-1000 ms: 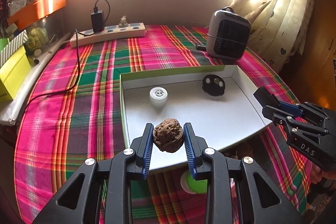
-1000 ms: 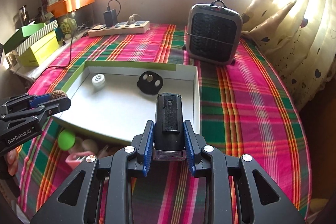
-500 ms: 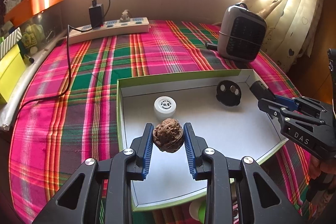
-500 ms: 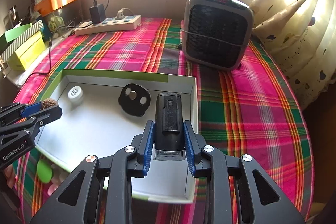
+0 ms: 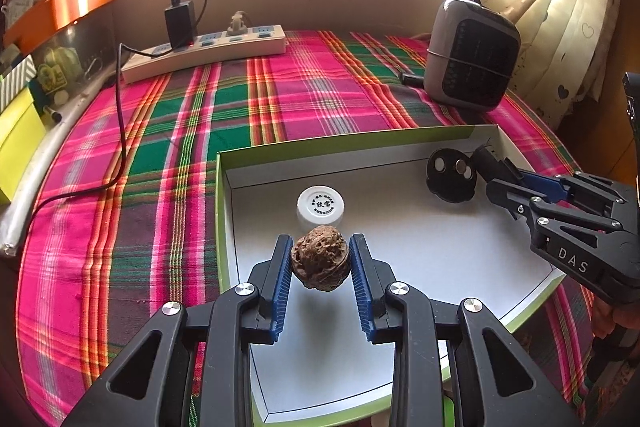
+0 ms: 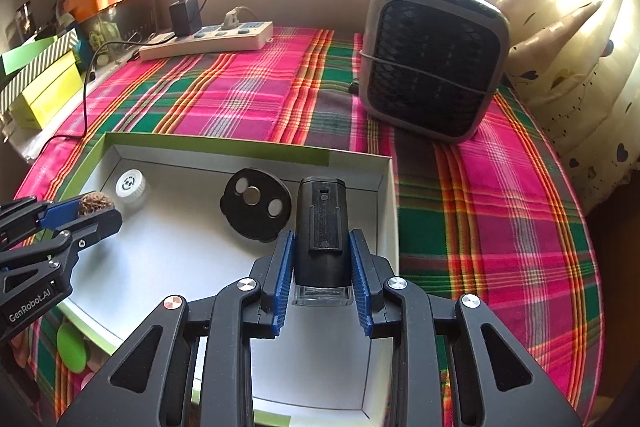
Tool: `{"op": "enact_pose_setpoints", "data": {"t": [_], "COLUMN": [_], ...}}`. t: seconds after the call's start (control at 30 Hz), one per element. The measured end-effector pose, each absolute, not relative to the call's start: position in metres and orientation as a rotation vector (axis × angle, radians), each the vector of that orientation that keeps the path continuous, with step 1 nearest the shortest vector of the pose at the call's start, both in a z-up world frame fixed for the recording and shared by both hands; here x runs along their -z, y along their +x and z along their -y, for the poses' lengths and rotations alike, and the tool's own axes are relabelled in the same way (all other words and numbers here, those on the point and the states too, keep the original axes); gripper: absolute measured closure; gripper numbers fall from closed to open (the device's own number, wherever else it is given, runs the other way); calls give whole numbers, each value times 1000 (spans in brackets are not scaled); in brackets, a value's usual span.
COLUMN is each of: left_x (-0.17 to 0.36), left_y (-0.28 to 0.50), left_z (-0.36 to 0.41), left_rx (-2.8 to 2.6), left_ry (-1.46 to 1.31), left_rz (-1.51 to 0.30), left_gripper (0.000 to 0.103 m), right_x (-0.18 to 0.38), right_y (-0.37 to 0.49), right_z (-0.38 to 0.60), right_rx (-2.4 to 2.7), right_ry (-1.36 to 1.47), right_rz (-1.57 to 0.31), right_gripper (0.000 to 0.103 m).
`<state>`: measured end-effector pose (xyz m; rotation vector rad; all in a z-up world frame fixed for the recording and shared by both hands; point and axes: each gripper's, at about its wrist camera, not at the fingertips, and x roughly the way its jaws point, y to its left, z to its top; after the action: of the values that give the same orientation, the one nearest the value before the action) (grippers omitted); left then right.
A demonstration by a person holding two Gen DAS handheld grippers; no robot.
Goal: Organize objects
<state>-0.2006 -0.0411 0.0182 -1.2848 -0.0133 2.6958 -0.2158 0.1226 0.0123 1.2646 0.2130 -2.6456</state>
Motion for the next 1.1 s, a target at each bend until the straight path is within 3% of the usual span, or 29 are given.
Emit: {"op": "enact_pose_setpoints", "data": {"t": [1.1], "left_x": [-14], "left_y": [-205], "left_z": [33], "left_rx": [-2716], "left_ry": [-1298], "left_rz": [-94], "left_gripper": [76], "right_x": [-3], "right_y": [-222], "right_z": [-114], "right_rx": [2628], "right_ry": [1285], "right_rz": [-242], "right_gripper": [74]}}
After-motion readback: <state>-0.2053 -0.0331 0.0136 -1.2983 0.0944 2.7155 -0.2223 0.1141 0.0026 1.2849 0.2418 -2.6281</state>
